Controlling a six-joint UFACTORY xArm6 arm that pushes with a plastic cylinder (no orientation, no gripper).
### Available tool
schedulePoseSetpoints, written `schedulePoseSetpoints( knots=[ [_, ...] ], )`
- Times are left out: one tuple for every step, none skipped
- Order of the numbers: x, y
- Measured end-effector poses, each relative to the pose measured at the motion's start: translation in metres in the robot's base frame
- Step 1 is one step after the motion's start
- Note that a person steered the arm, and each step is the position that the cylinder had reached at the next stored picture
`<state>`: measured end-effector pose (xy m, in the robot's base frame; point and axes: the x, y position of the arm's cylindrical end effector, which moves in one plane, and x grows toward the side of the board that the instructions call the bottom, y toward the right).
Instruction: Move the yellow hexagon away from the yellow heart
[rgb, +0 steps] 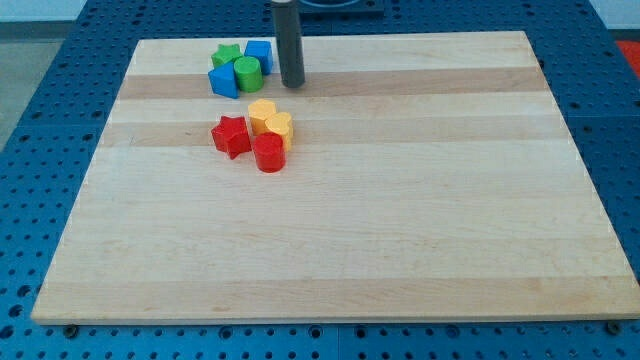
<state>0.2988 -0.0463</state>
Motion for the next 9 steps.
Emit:
schedulePoseSetpoints(
  knots=[
    [0.015, 0.009],
    [0.03, 0.009],
    [0.043, 0.006],
    [0.044, -0.003],
    [0.062, -0.004],
    [0.072, -0.017],
    [0.073, -0.053],
    [0.067, -0.084],
    [0.068, -0.09]
  ],
)
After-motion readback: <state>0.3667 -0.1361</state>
